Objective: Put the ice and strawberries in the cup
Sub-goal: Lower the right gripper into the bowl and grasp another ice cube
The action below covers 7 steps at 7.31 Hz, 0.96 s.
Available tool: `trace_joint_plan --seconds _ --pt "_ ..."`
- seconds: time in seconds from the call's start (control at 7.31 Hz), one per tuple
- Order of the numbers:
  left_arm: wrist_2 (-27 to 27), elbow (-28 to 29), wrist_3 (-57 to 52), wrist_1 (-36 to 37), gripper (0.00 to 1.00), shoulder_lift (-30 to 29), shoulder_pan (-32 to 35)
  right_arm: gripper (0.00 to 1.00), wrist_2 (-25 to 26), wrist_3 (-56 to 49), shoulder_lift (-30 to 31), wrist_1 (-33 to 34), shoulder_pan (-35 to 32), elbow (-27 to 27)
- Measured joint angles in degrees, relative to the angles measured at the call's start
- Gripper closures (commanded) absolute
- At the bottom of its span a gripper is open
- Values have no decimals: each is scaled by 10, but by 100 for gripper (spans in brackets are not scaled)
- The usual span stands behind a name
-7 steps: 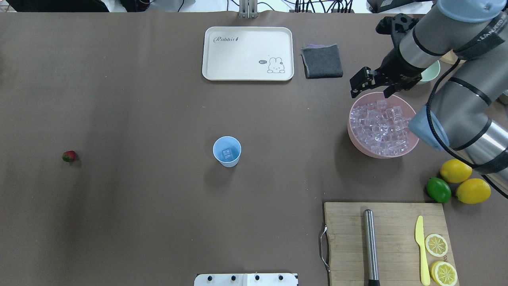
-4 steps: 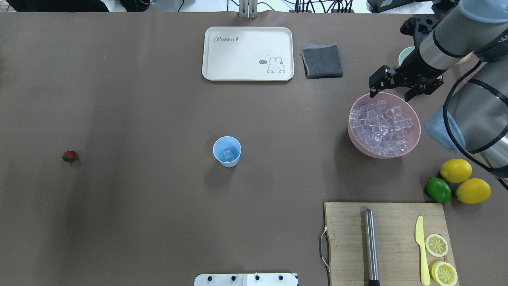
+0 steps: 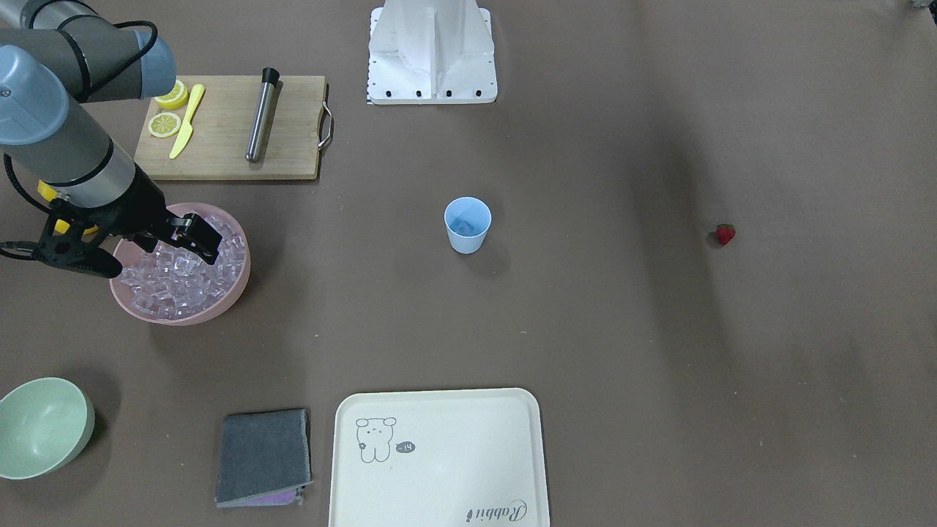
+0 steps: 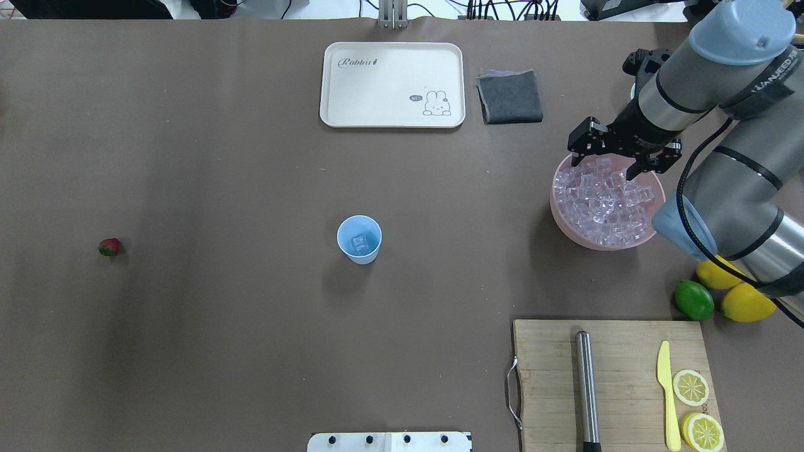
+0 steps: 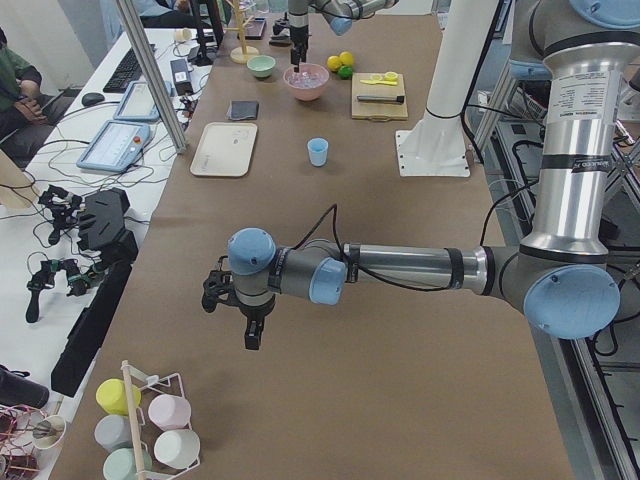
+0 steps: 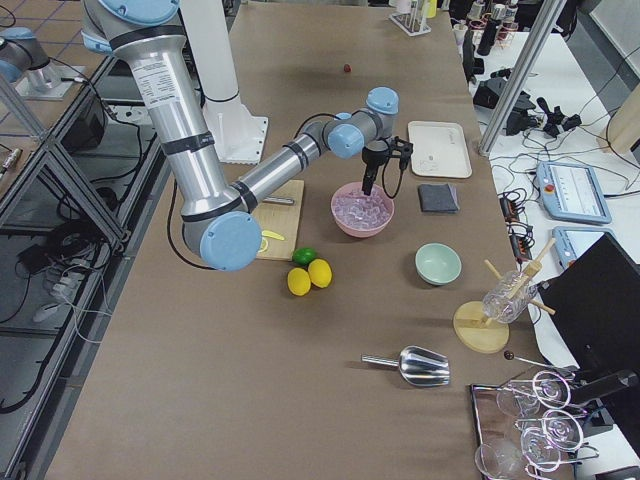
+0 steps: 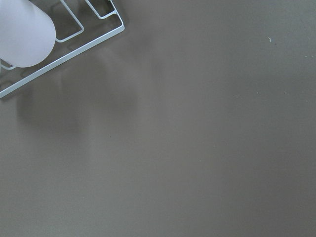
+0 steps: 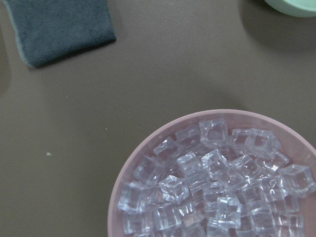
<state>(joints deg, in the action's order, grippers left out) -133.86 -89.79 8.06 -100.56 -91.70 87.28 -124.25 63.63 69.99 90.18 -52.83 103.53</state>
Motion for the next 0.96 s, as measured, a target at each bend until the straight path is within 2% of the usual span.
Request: trace_joint_plan --seconds 0.41,0.96 --pt "0 -1 1 3 2 -8 -1 15 9 4 5 -2 15 -30" --pt "0 4 1 6 2 -21 -5 15 26 26 3 3 42 -39"
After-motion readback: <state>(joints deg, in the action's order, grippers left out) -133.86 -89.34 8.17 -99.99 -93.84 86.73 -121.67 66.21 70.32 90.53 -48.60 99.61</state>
